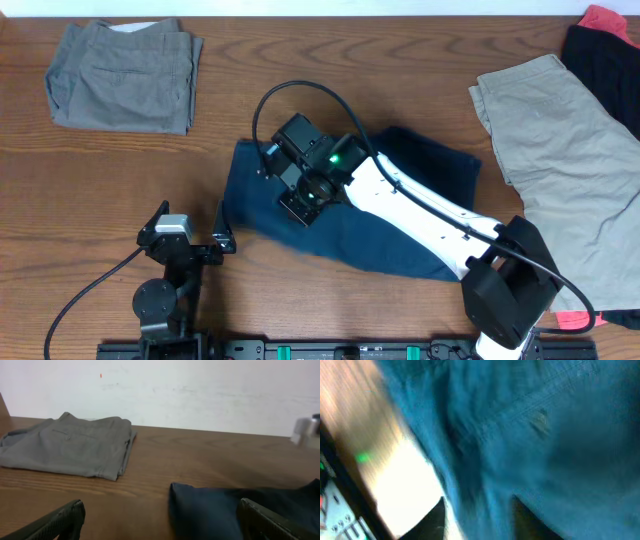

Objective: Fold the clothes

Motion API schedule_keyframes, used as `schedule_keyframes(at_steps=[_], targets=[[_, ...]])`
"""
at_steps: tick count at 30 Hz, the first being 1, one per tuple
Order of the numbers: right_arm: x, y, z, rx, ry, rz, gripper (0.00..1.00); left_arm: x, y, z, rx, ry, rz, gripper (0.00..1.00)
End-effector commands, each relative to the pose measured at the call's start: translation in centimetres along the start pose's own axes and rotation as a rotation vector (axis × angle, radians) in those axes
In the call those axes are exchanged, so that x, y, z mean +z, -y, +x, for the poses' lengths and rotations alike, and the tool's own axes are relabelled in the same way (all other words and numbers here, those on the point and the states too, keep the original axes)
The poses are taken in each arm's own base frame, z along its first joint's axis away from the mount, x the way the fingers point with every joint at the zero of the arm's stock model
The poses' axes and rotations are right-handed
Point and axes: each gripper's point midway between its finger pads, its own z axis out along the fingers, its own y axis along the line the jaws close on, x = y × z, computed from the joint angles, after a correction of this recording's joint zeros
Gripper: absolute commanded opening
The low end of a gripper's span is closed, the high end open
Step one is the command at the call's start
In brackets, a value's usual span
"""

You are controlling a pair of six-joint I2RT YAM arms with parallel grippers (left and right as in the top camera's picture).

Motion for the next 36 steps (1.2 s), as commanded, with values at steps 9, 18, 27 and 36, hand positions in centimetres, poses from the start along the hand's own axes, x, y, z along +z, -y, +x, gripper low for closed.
schedule_keyframes(at_steps=[9,18,27,36], targets=[[-13.7,10.1,-2.1,0.284,0.238,0.255,0.99,0.1,0.1,1.5,0.007,-0.042,0.012,0.98],[-17.7,23.9,5.3,0.602,0.161,0.592,0.95,0.1,0.1,1.5,0.007,-0.042,0.012,0.98],[-13.5,33.9,10.9,0.819,0.051,0.620,0.01,0.1,0.1,1.5,0.007,-0.042,0.012,0.98],[-8.6,39.1,15.9,0.944,-0.039,0.577,0.01,0.1,0.1,1.5,0.007,-0.042,0.012,0.98]])
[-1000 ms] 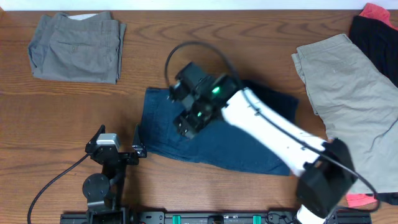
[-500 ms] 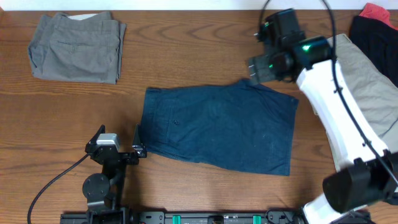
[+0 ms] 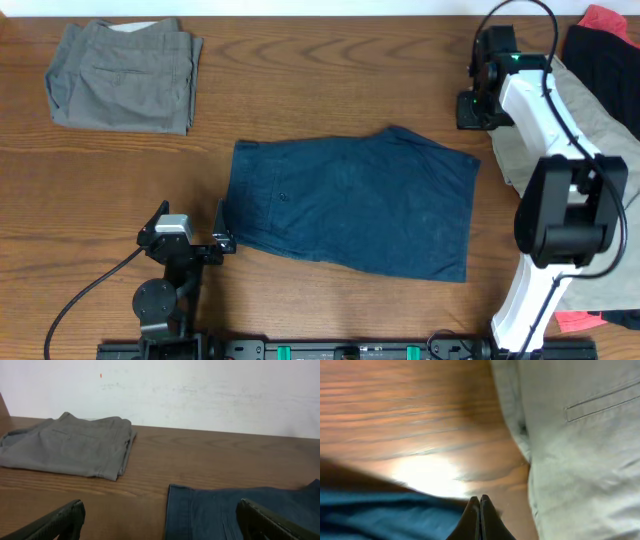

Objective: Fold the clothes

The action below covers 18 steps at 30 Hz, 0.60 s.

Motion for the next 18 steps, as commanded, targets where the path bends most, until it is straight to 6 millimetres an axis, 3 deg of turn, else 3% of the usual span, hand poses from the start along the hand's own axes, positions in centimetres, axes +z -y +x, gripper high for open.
schedule_keyframes(at_steps=[1,6,18], targets=[[2.4,1.1,0.5,0.036,-0.041,-0.013,0.01,0.1,0.1,1.5,0.007,-0.043,0.012,0.98],[4.8,2.3,0.4,0.082,-0.057,-0.043,0.01,0.1,0.1,1.5,0.007,-0.042,0.012,0.98],[8.3,6.1,1.5,0.167,-0.111,-0.027,0.01,0.1,0.1,1.5,0.007,-0.042,0.012,0.98]])
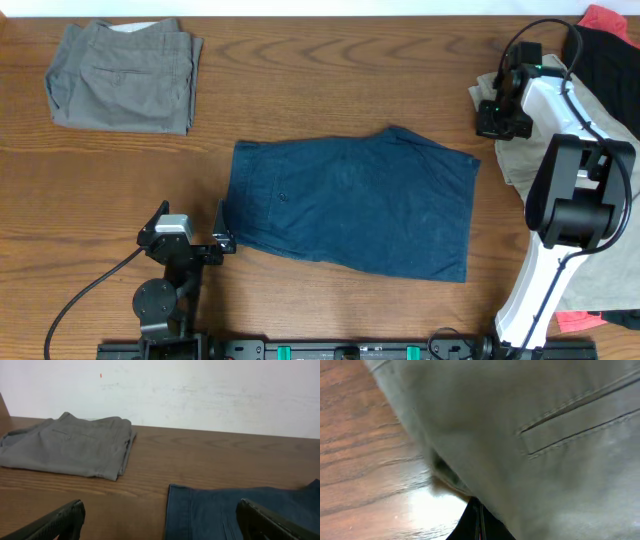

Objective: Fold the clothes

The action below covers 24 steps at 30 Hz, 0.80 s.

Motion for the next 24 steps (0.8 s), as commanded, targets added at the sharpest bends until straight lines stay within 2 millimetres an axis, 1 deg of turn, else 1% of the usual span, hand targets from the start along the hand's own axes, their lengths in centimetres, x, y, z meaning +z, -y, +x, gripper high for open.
schedule_keyframes(at_steps=[1,4,7,11,17,20,24], targets=[[2.7,2.4,0.9,0.046,-0.054,0.029,0.01,0.1,0.1,1.5,0.007,-0.043,0.012,0.98],[3.4,3.6,0.9,0.075,-0.055,0.034,0.01,0.1,0.1,1.5,0.007,-0.042,0.012,0.98],[3.7,4.7,0.8,0.099,-0.054,0.040,0.01,0.1,0.1,1.5,0.007,-0.042,0.012,0.98],[3.6,7.7,0.9,0.166,-0.051,0.103,0.01,0.1,0.1,1.5,0.007,-0.043,0.012,0.98],[3.5,11.6,1.4,0.231,-0.057,0.153,0.01,0.1,0.1,1.5,0.007,-0.042,0.012,0.98],[3.5,13.2,1.7,0.261,-0.061,0.173,0.01,0.1,0.1,1.5,0.007,-0.043,0.012,0.98],[3.1,15.9,2.3,0.312,-0.075,0.201,0.01,0.1,0.1,1.5,0.007,-0.043,0.012,0.98]])
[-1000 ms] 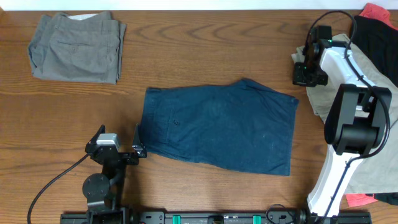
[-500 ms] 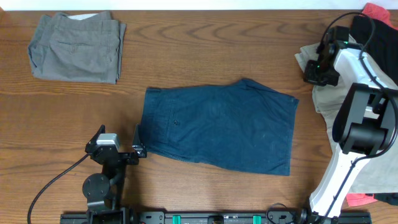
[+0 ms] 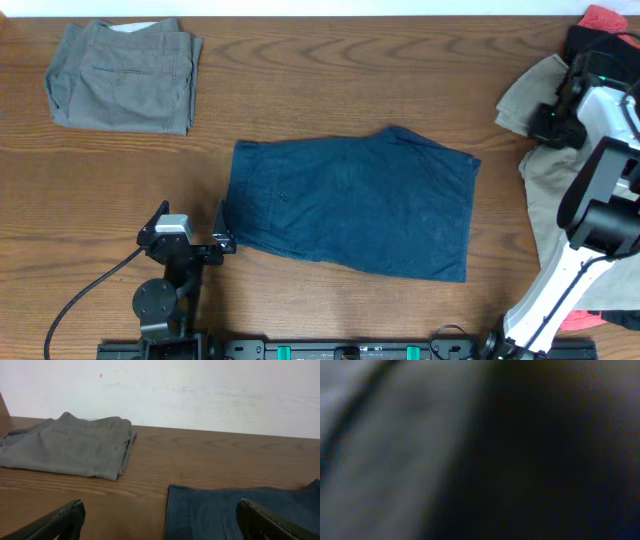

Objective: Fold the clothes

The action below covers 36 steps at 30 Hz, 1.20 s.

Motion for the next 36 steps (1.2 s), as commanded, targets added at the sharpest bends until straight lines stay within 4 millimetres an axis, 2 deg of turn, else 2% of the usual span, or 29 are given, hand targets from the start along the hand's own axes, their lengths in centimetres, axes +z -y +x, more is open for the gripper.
schedule_keyframes(at_steps=[1,5,14,17,20,24,28,29,30,32,33,36], targets=[[2.9,4.9,1.9,0.067,-0.092,0.126,0.01,0.1,0.1,1.5,0.007,-0.043,0.012,0.98],[1.7,6.9,1.4,0.124,-0.108,0.097,0.01,0.1,0.1,1.5,0.007,-0.042,0.012,0.98],[-4.4,7.3,-2.1,0.165,-0.071,0.000,0.01,0.1,0.1,1.5,0.007,-0.042,0.012,0.98],[-6.0,5.8,-3.1,0.159,-0.049,-0.069,0.02,0.1,0.1,1.5,0.007,-0.042,0.012,0.98],[-6.8,2.9,-3.2,0.111,-0.054,-0.203,0.04,0.1,0.1,1.5,0.007,-0.042,0.012,0.98],[-7.1,-0.3,-1.8,0.014,-0.102,-0.303,0.01,0.1,0.1,1.5,0.007,-0.042,0.012,0.98],[-7.7,-3.4,0.2,-0.157,-0.158,-0.355,0.01,0.1,0.1,1.5,0.007,-0.043,0.012,0.98],[-7.7,-4.3,0.7,-0.198,-0.169,-0.358,0.05,0.1,0.1,1.5,0.007,-0.042,0.012,0.98],[-7.7,-4.9,1.1,-0.233,-0.177,-0.357,0.14,0.1,0.1,1.5,0.007,-0.042,0.012,0.98],[-7.6,-6.3,1.7,-0.283,-0.186,-0.347,0.41,0.1,0.1,1.5,0.007,-0.043,0.012,0.98],[-7.4,-6.7,2.0,-0.300,-0.191,-0.333,0.48,0.1,0.1,1.5,0.007,-0.043,0.012,0.98],[-6.7,-7.9,3.1,-0.355,-0.216,-0.278,0.52,0.1,0.1,1.5,0.007,-0.042,0.012,0.98]])
